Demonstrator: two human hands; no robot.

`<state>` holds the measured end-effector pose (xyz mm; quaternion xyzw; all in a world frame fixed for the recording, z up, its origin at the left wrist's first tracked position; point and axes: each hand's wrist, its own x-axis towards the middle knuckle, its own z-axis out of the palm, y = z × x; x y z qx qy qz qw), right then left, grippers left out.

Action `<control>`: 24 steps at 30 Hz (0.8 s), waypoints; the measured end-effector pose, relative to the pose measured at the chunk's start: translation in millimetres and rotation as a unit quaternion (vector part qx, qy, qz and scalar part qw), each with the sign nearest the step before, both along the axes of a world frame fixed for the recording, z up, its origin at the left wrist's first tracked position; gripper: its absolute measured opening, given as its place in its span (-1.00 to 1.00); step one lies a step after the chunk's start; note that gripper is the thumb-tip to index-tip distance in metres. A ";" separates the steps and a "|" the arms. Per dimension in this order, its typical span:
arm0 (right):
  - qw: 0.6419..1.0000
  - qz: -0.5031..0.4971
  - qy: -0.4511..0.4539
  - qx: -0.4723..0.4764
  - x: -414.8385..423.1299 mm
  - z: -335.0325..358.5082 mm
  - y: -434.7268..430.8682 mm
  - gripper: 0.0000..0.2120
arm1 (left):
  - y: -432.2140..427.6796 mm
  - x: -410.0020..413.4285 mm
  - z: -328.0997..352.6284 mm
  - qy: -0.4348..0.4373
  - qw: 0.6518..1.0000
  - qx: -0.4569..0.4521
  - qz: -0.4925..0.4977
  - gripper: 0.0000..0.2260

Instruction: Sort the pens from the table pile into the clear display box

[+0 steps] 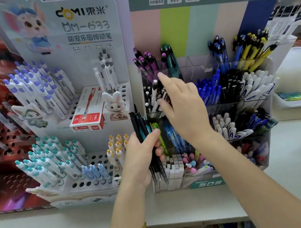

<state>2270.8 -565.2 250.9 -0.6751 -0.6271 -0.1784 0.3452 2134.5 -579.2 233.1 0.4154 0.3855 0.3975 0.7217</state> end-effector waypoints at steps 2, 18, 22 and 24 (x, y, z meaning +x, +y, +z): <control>0.999 0.031 0.001 -0.012 -6.2 -2.6 1.2 -0.41 | 0.6 -0.7 -0.2 -0.003 1.000 -0.001 -0.001 -0.87; 0.997 -0.014 -0.057 0.048 -4.5 -30.8 14.8 -0.60 | 4.5 -7.4 2.4 -0.043 0.999 -0.013 -0.015 -0.90; 0.999 0.037 -0.024 0.006 -10.6 -27.3 14.9 -0.55 | 5.6 -11.5 1.7 -0.108 0.993 -0.026 -0.050 -0.94; 0.994 0.099 0.012 -0.036 -11.9 -19.4 13.7 -0.47 | 6.6 -13.8 -0.5 -0.133 0.988 -0.026 -0.078 -0.85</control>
